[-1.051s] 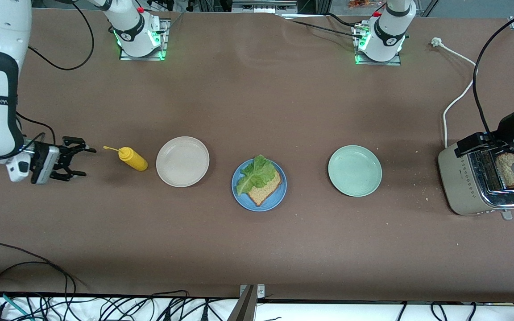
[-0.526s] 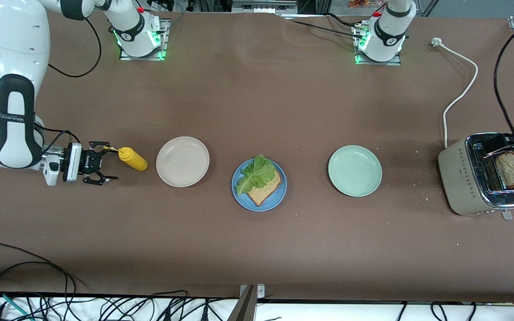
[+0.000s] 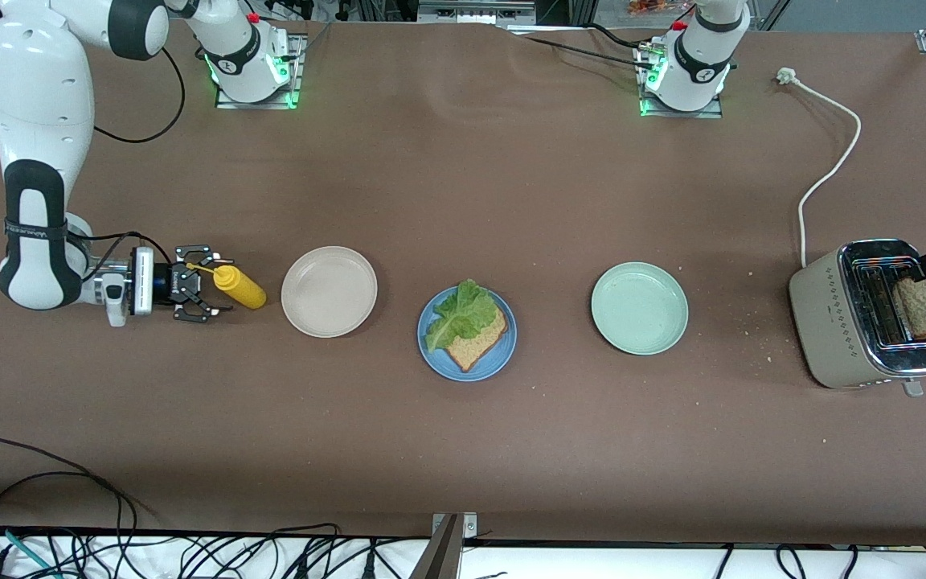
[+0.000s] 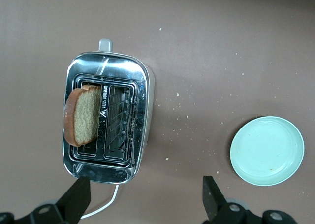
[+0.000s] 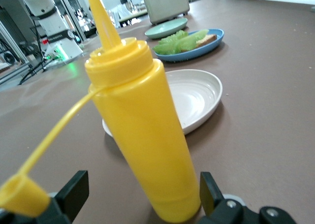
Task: Make sandwich in blue plate with both arms
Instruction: 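Grasp the yellow squeeze bottle with the right gripper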
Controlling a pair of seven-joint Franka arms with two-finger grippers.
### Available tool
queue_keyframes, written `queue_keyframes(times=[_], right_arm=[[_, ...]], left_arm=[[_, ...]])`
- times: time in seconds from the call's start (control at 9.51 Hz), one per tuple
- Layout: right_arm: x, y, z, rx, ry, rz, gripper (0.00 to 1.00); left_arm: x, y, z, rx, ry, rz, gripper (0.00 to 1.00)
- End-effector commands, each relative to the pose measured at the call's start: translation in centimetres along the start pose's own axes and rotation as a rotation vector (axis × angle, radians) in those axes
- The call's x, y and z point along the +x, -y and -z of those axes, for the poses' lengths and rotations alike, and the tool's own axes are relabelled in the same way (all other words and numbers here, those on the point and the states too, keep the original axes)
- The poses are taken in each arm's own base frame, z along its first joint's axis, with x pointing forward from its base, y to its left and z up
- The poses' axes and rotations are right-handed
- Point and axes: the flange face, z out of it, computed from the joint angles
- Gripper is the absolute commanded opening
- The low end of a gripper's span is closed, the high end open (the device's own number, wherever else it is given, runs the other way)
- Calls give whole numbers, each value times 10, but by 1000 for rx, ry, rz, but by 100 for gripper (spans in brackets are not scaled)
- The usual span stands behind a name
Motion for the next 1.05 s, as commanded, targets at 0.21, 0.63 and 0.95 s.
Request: queue_keyframes(times=[0.21,0.63,0.95], right_arm=[[2,-13,-14,27,-113,70,87],[28,-28,-10,57,-63,-28,7],[83,-51,-13,105,17,-199,4]], left_arm=[[4,12,-10,18,19,-14,100],[5,19,-13,12,18,-4,100],[7,15,-19,10,30,-10,100]])
